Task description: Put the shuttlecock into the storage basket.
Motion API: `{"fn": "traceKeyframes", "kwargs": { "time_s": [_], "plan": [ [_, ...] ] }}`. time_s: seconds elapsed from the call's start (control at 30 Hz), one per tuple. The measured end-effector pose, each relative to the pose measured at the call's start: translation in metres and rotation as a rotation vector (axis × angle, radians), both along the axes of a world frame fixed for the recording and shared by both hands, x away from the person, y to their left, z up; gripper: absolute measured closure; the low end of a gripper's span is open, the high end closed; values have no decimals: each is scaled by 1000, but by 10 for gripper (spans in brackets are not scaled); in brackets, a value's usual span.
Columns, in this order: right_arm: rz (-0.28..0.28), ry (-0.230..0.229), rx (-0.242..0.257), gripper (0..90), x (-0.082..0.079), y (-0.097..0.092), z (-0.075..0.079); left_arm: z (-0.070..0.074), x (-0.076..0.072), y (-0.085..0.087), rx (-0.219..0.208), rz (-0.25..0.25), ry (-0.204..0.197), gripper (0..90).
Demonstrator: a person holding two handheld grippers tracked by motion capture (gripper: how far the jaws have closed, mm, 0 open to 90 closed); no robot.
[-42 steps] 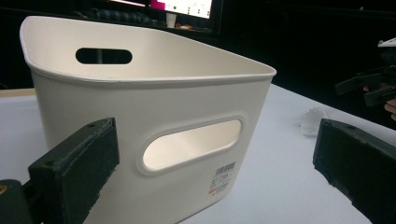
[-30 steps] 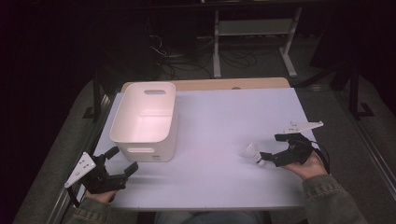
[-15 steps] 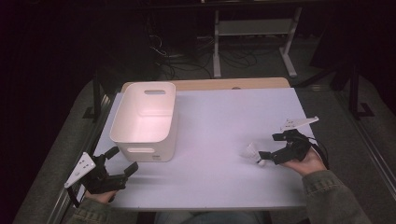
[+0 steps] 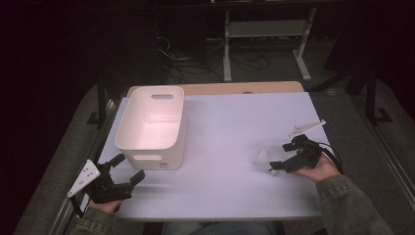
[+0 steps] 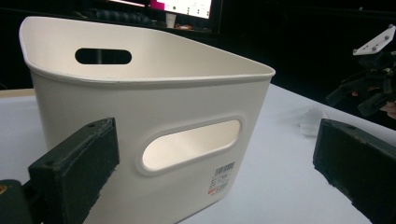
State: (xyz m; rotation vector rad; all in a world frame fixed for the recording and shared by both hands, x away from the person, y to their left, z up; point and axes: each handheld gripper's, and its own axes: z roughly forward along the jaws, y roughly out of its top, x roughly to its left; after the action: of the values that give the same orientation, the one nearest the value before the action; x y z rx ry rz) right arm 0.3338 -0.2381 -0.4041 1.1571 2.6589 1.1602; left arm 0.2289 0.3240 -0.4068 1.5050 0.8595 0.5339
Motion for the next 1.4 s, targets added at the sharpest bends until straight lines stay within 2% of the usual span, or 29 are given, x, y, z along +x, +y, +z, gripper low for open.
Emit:
{"fn": "traceKeyframes", "kwargs": {
  "time_s": [0.3,0.47,0.77,0.83,1.0,1.23,1.4],
  "plan": [
    [18,45,-7,27,5,2,-6,0,0,0,0,1,1,0],
    [22,89,-15,25,9,4,-11,0,0,0,1,-1,1,0],
    [48,115,-30,54,11,8,-16,0,0,0,2,1,1,0],
    [49,134,-37,70,11,9,-16,0,0,1,4,1,0,0],
    [53,137,-48,111,11,9,-18,0,0,0,1,1,3,0],
    [65,165,-57,156,10,12,-19,0,0,1,2,0,0,0],
    [66,194,-71,233,11,13,-21,0,0,1,5,2,-1,0]
  ]
}}
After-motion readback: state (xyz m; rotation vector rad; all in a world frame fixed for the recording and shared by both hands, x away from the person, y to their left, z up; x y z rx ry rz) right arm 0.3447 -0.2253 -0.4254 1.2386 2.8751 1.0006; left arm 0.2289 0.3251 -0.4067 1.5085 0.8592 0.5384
